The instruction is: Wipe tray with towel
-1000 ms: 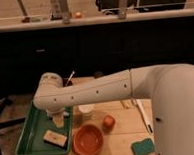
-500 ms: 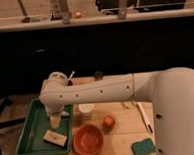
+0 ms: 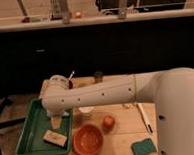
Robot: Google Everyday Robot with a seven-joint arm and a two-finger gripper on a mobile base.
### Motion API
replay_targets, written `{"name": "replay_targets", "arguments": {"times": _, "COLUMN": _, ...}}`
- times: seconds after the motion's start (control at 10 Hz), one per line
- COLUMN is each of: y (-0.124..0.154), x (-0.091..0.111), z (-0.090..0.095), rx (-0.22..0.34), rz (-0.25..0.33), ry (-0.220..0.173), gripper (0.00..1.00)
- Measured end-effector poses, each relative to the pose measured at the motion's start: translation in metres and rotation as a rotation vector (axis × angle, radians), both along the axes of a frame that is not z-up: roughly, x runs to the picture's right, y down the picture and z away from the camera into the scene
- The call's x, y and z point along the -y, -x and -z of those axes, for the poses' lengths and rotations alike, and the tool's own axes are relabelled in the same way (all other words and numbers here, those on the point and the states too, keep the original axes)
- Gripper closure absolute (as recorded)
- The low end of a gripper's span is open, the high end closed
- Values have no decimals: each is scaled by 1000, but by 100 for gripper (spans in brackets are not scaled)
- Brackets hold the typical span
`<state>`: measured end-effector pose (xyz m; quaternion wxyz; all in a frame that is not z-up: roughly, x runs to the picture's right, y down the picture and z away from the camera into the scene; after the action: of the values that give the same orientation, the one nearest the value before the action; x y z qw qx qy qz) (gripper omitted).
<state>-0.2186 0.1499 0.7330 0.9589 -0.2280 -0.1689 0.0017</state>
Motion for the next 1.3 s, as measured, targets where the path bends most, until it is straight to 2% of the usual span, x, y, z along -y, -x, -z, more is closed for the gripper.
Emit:
{"name": "replay_targets", "arguments": {"times": 0.3, "y": -7, "x": -4, "z": -15, "rx": -21, "rz": -95, "ry": -18, "gripper": 20}}
{"name": "replay_targets", "arguments": {"times": 0.5, "y": -6, "x": -3, "z": -23, "rx": -20, "rz": -116, "ry": -14, "gripper": 20}}
{"name": "replay_targets", "arguments": {"times": 0.9, "y": 20, "x": -5, "z": -53, "rx": 6, "rz": -102, "ry": 23, "gripper": 20}}
{"name": "replay_targets", "arguments": {"times": 1.3, "y": 39, "x": -22, "z": -88, "rx": 7, "rz": -77, "ry": 94, "gripper": 20}}
